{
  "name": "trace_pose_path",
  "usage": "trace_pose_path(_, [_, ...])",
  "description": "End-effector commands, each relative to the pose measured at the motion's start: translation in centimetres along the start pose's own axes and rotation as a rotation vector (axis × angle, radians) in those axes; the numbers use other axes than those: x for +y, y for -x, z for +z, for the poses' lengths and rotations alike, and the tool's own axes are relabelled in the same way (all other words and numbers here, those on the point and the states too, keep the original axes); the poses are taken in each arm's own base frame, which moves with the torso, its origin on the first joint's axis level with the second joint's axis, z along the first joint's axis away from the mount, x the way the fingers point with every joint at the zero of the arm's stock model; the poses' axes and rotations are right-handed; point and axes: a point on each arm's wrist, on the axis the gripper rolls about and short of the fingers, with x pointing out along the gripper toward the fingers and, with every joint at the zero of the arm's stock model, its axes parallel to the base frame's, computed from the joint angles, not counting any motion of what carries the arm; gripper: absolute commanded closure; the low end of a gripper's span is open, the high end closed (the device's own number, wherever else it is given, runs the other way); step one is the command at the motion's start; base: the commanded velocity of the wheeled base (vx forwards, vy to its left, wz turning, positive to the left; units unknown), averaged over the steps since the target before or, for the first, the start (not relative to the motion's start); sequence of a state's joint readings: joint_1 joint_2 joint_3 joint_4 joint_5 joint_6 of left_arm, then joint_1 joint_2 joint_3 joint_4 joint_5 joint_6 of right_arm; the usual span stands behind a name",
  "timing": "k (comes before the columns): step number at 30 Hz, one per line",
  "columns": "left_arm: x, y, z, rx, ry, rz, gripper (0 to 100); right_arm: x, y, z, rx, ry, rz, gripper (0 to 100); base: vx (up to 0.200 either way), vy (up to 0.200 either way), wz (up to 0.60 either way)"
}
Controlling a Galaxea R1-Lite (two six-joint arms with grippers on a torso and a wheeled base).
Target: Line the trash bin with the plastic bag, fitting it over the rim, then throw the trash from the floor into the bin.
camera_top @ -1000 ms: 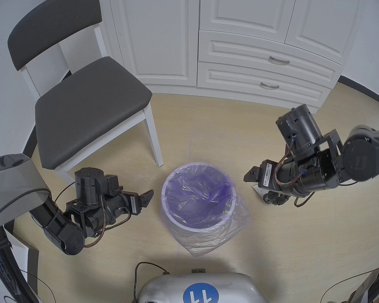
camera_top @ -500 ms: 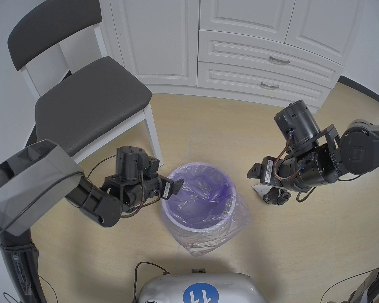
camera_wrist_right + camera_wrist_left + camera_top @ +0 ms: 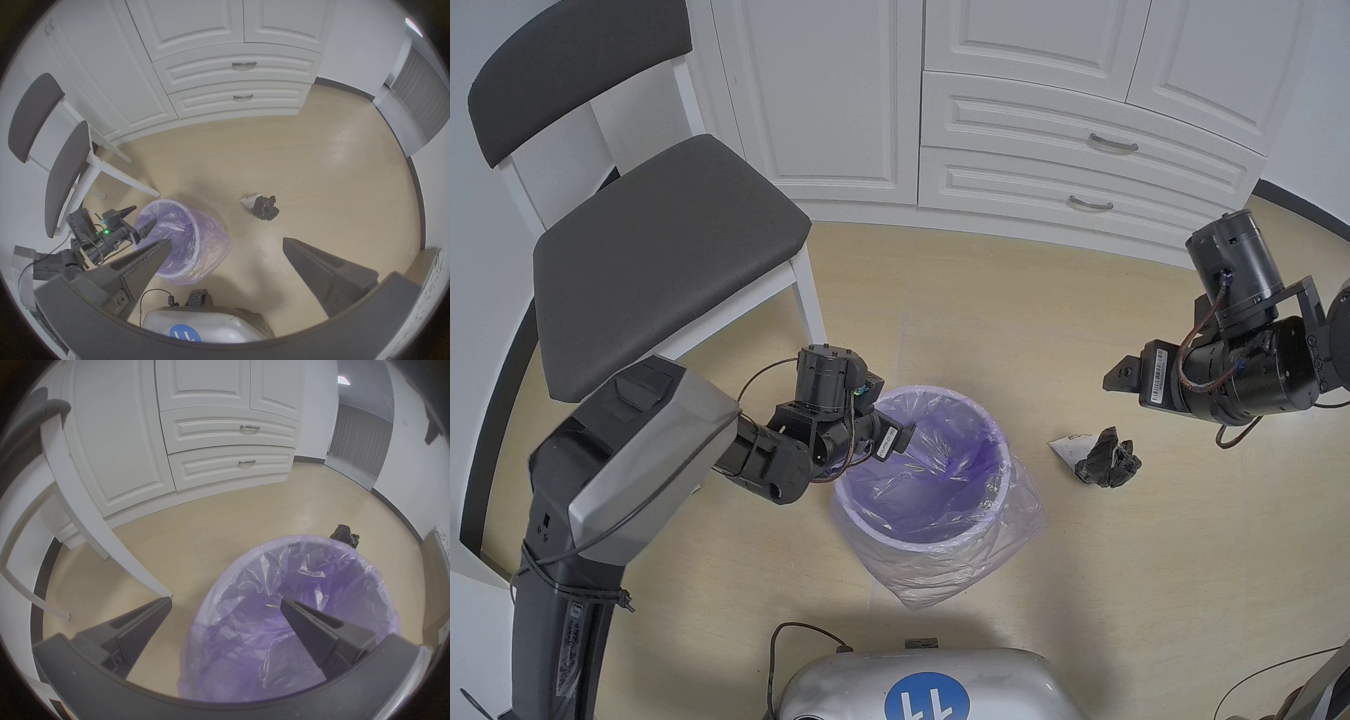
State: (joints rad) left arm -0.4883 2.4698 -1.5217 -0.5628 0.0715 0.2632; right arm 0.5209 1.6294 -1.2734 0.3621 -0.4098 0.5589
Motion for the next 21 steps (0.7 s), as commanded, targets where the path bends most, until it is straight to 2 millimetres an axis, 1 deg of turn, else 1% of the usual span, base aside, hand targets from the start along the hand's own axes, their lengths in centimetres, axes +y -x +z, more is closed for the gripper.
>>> trace_pose_path(1, [-0.9, -2.1, -2.0, 0.019, 0.001, -0.005, 0, -0.7, 1.2, 0.4, -0.028, -0.013, 0.009, 0, 0.000, 0.000, 0.00])
trace_pose_path(8, [-1.2, -3.3, -1.6, -0.086, 0.044, 0.074, 0, -0.7, 1.3, 0.5, -0.031, -0.014, 0.009, 0, 0.000, 0.000, 0.00])
trace_pose_path(12, [-1.1, -3.2, -1.0, -0.118, 0.100, 0.092, 0, -0.7, 1.2, 0.4, -0.028, -0.012, 0.007, 0, 0.000, 0.000, 0.00])
trace_pose_path(18, [-1.1, -2.9, -1.0, -0.130, 0.116, 0.110, 0, -0.7, 1.2, 0.3, -0.027, -0.011, 0.008, 0, 0.000, 0.000, 0.00])
trace_pose_path(19, [-1.4, -2.7, -1.3, -0.121, 0.115, 0.103, 0, -0.8, 1.2, 0.2, -0.025, -0.009, 0.006, 0, 0.000, 0.000, 0.00])
trace_pose_path(21, [-1.9, -2.1, -1.1, -0.129, 0.112, 0.090, 0, -0.9, 1.3, 0.2, -0.026, -0.009, 0.008, 0, 0.000, 0.000, 0.00])
